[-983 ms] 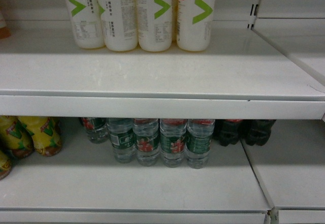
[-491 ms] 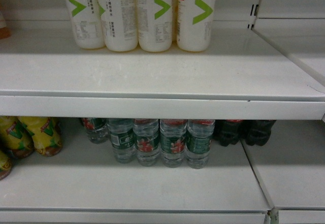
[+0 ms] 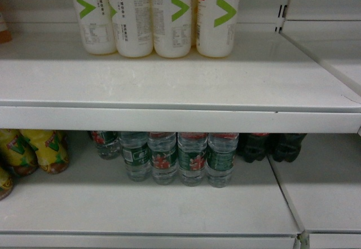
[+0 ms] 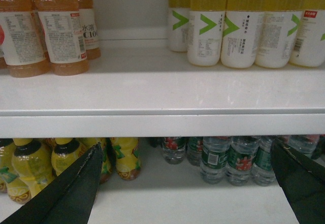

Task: Move water from second to third shelf

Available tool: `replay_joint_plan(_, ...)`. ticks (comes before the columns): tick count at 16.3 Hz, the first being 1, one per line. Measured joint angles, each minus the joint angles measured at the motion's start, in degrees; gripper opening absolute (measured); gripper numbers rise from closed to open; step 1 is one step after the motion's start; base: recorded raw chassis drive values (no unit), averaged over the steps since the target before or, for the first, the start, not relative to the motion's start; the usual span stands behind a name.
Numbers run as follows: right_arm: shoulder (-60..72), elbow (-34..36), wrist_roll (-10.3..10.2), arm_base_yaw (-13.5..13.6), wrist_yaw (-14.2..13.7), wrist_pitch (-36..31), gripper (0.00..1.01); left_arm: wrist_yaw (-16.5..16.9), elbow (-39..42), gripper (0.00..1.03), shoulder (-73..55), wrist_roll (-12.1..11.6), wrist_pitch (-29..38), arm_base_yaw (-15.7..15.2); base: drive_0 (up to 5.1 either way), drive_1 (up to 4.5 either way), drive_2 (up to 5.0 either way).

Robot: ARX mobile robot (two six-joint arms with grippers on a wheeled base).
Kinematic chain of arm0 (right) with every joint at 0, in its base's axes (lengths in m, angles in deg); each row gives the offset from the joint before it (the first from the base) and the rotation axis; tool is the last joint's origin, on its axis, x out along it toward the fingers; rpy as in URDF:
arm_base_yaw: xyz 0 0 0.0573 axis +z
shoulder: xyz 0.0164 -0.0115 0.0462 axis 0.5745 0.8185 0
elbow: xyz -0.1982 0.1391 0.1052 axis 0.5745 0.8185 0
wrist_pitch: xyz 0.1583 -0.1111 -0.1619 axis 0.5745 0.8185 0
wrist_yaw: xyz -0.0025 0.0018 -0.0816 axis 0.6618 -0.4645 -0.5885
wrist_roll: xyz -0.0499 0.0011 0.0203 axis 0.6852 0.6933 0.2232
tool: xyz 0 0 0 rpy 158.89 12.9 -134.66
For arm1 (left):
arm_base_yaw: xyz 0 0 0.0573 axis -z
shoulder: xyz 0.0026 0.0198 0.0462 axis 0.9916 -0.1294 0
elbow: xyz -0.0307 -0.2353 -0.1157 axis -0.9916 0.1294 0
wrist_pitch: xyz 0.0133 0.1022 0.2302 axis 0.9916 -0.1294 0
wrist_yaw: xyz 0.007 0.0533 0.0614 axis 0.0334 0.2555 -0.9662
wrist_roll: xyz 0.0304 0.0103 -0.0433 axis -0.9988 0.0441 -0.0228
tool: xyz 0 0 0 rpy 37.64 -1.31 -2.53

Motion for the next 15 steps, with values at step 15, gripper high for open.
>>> replay_joint_plan(15, 0.0, 0.0, 0.1, -0.3, -0.2, 0.1, 0.44, 0.0, 0.0, 0.98, 0.0, 0.0, 0.1, 0.0, -4.1, 2.03, 2.0)
